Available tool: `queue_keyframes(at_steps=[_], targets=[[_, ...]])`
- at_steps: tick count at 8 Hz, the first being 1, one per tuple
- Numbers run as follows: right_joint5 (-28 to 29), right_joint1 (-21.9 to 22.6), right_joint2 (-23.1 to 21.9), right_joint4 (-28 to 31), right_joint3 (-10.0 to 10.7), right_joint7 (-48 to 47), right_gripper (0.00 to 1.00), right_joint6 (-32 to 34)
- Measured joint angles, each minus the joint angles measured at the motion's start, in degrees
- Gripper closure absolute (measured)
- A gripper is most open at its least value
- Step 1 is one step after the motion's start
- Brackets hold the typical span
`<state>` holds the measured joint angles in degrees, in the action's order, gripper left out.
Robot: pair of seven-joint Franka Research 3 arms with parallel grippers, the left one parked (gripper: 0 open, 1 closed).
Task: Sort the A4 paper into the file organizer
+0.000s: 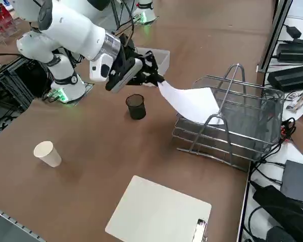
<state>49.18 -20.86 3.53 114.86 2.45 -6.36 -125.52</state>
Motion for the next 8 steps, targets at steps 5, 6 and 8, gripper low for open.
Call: queue_keyframes(at_steps=[5, 6, 8], targets=[[5.89, 0.71, 1.86, 0.21, -0.96, -0.53, 0.98, -3.95], [6.55, 1.05, 1.96, 0.21, -0.97, -1.33, 0.98, -4.47], [6.72, 2.98, 2.15, 0.32, -1.01, -5.36, 0.98, -6.91]])
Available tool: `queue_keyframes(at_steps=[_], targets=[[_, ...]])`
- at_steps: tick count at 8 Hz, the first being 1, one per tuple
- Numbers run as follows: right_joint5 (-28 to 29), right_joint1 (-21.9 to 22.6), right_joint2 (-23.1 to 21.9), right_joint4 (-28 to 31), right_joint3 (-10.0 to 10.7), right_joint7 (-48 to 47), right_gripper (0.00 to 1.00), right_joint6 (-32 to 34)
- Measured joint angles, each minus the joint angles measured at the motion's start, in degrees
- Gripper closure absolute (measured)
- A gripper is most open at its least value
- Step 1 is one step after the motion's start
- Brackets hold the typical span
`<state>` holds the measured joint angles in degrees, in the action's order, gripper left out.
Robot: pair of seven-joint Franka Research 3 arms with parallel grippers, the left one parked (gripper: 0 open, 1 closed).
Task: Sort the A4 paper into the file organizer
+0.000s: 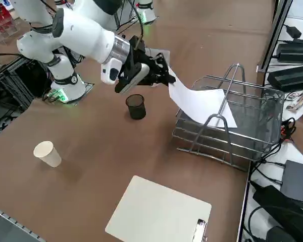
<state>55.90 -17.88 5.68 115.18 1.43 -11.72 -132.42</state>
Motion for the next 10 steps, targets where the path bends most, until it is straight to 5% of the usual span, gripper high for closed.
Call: queue_keyframes(at_steps=[7, 10], targets=[[5.84, 8.53, 2.47, 2.64, -0.25, -6.62, 0.98, -13.81], [6.08, 8.85, 1.97, 4.43, 0.15, -6.62, 0.98, -14.37]])
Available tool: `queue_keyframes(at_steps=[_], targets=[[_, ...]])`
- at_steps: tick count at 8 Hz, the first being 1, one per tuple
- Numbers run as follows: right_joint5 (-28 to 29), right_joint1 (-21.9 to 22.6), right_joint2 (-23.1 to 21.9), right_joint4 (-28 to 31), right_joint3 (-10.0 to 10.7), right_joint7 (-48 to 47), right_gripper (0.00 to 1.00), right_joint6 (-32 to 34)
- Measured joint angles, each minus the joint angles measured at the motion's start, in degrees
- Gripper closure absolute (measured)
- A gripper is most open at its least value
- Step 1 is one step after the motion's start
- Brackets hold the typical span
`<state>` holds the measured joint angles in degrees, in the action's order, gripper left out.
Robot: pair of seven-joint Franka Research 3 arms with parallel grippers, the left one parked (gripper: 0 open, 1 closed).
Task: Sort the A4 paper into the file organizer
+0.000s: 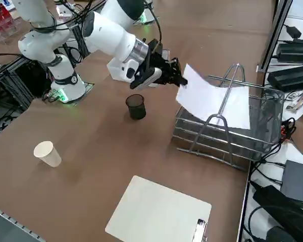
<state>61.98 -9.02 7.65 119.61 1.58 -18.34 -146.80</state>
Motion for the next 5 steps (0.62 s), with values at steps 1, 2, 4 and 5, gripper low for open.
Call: queue_keyframes(at_steps=[1, 2, 4, 5], targets=[[0.01, -0.06, -0.15, 0.47, 0.10, 0.00, 0.98, -0.05], [0.06, -0.11, -0.14, 0.73, 0.15, -0.03, 0.98, -0.21], [0.30, -0.08, -0.09, 1.11, 0.17, -0.95, 0.98, -2.01], [0.31, 0.11, 0.11, 1.27, 0.09, -1.96, 0.98, -3.69]])
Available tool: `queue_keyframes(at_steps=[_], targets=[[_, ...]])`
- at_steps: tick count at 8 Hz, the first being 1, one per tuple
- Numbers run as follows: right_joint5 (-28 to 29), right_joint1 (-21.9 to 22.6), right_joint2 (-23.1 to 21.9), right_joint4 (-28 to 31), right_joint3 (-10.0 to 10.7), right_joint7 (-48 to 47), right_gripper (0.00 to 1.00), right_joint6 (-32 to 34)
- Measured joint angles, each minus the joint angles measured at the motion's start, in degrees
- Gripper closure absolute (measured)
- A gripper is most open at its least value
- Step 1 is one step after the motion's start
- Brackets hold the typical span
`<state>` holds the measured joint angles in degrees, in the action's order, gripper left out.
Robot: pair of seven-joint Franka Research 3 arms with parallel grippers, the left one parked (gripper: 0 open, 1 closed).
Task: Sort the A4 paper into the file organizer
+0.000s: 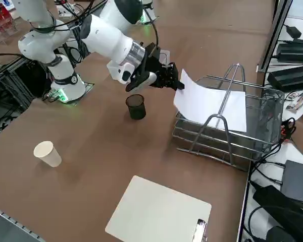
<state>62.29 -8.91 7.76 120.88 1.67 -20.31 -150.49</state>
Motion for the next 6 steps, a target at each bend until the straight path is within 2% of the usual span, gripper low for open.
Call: queue_keyframes(at_steps=[6], targets=[[3.81, 3.83, 2.22, 0.23, -0.36, -0.52, 0.98, -6.75]])
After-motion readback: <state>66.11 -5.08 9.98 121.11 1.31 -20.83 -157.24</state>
